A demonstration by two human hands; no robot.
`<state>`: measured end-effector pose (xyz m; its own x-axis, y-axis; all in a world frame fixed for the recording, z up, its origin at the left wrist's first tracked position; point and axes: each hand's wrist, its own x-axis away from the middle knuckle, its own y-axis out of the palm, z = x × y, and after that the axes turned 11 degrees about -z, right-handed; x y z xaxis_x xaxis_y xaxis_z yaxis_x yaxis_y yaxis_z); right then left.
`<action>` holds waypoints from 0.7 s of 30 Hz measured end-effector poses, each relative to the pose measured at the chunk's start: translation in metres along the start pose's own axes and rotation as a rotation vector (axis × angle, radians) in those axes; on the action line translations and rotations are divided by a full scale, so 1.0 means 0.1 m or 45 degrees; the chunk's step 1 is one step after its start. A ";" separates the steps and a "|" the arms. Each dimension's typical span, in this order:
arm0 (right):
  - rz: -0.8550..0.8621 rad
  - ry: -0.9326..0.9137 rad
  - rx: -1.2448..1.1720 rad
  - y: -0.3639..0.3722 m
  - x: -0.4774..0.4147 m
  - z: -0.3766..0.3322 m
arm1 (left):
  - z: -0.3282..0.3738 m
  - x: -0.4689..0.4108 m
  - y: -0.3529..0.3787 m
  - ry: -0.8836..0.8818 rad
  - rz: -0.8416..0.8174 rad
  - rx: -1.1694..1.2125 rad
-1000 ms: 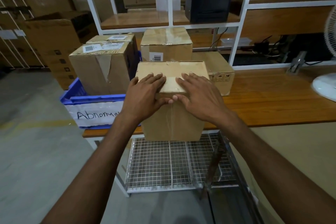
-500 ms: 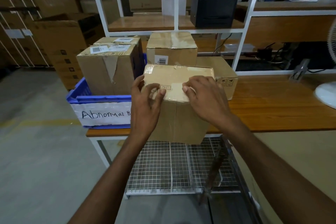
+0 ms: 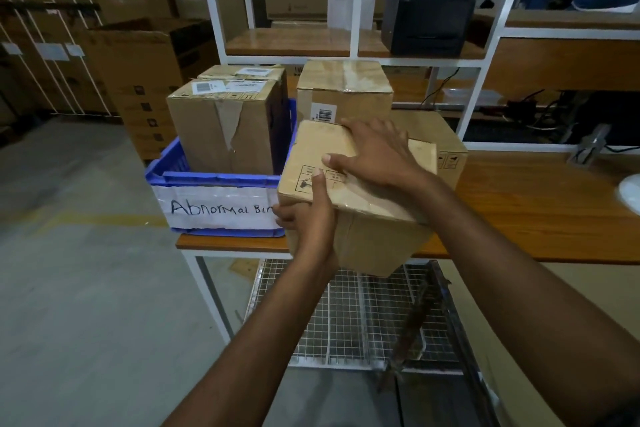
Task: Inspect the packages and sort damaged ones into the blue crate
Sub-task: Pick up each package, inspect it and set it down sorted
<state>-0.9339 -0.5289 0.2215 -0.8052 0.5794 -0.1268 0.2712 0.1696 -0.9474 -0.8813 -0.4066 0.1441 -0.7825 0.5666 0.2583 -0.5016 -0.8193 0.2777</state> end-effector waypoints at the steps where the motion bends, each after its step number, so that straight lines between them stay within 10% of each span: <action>1: 0.036 0.019 -0.055 -0.03 0.08 0.03 | 0.02 0.01 0.01 0.054 -0.025 0.004; 14: 0.715 0.151 -0.692 0.14 1.21 0.39 | 0.15 0.51 0.04 0.772 -0.582 -0.416; 21: 0.495 0.061 -0.799 0.70 1.54 0.53 | -0.20 0.27 -0.34 0.809 -0.612 -0.783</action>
<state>-1.0668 -0.4705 0.1197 -0.5696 0.7221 -0.3925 0.7943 0.3610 -0.4887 -0.8928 -0.3652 0.1237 -0.4085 0.8443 -0.3469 -0.7790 -0.5206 -0.3495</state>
